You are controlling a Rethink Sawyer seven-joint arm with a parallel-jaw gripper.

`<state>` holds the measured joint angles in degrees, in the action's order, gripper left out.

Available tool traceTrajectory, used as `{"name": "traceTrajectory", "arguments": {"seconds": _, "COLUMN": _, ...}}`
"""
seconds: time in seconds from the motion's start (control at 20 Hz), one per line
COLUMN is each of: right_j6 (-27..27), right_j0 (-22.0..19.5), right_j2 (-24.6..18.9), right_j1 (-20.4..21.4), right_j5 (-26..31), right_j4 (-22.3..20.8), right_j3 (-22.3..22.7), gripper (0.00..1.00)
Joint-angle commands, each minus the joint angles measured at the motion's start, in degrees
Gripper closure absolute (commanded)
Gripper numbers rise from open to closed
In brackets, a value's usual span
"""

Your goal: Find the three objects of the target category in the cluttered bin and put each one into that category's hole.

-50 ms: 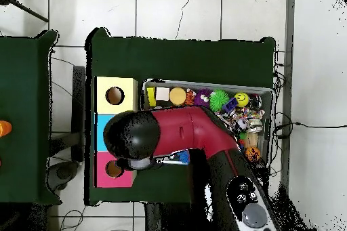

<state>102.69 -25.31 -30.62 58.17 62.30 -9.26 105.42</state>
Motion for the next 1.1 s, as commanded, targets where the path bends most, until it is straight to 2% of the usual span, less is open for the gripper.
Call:
{"name": "traceTrajectory", "arguments": {"seconds": 0.05, "right_j6": 4.1, "right_j0": 3.0, "right_j2": -0.9, "right_j1": -3.1, "right_j5": 1.8, "right_j4": 1.4, "right_j3": -4.2, "gripper": 1.0}}
{"name": "traceTrajectory", "arguments": {"seconds": 0.3, "right_j6": 5.6, "right_j0": 5.2, "right_j2": 0.8, "right_j1": -5.2, "right_j5": 0.4, "right_j4": 0.7, "right_j3": -5.8, "gripper": 1.0}}
{"name": "traceTrajectory", "arguments": {"seconds": 0.6, "right_j6": 7.0, "right_j0": 6.0, "right_j2": 3.9, "right_j1": -8.0, "right_j5": 1.4, "right_j4": -1.6, "right_j3": -8.8, "gripper": 1.0}}
{"name": "traceTrajectory", "arguments": {"seconds": 1.1, "right_j6": 6.2, "right_j0": 7.3, "right_j2": 6.0, "right_j1": -14.1, "right_j5": -0.7, "right_j4": -4.3, "right_j3": -14.0, "gripper": 1.0}}
